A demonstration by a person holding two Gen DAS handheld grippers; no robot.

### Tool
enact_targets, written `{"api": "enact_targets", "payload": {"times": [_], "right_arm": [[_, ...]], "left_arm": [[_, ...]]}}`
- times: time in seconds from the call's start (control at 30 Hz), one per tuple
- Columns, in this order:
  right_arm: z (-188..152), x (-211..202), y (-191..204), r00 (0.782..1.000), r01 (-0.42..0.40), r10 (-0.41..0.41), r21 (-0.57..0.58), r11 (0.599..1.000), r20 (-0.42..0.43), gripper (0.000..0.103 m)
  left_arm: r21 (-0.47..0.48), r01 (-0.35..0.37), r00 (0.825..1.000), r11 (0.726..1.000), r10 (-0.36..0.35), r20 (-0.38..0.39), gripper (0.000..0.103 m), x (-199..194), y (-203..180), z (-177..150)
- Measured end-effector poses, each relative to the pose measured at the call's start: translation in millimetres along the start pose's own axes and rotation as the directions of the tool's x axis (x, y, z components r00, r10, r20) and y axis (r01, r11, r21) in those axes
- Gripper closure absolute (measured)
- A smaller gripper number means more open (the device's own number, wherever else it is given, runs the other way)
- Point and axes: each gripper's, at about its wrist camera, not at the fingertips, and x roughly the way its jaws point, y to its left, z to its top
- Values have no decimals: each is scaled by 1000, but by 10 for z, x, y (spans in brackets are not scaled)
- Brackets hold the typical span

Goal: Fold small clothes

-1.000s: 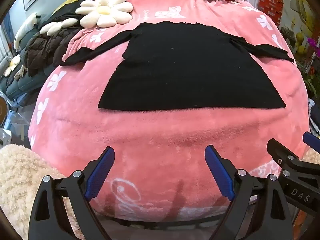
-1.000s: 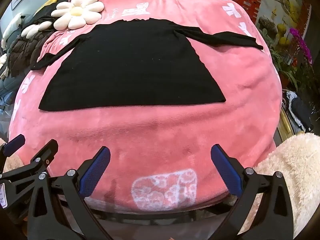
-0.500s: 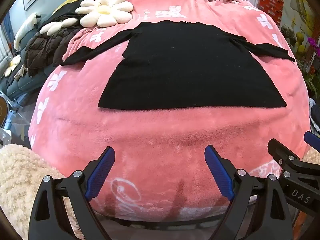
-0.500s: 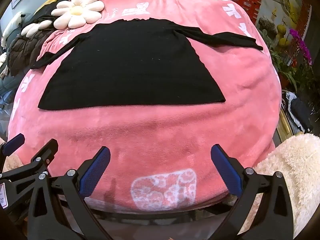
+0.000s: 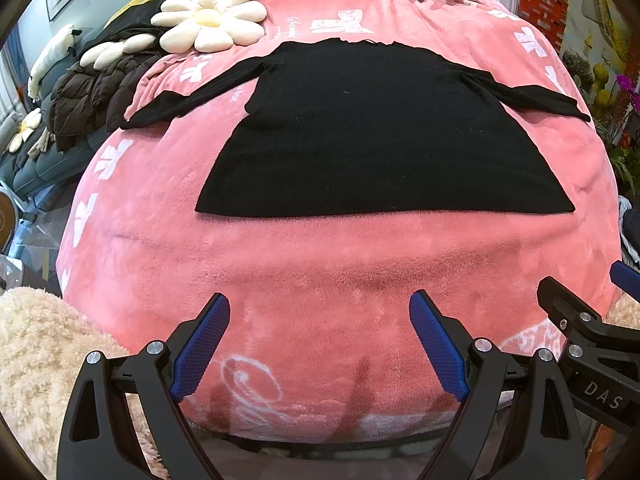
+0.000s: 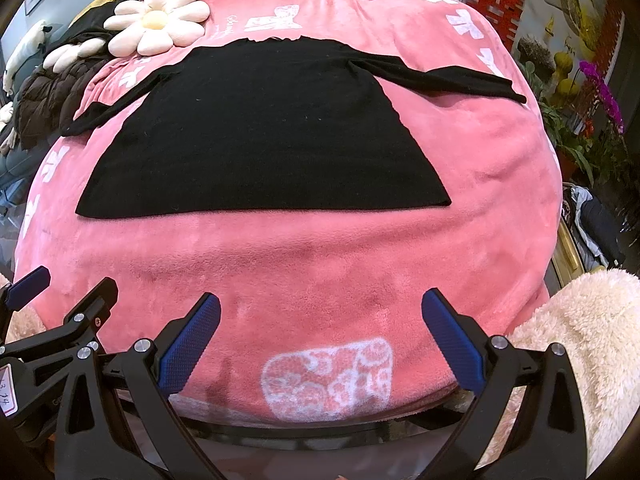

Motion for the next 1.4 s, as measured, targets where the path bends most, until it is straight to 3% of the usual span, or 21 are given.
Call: {"api": "enact_targets", "payload": {"times": [1.4], "right_arm": [[-3,4,5,1000,4,-4,-3,1000,1,5]], "left_arm": [[6,5,1000,1000,-5,-4,15,13,50,-34]]}}
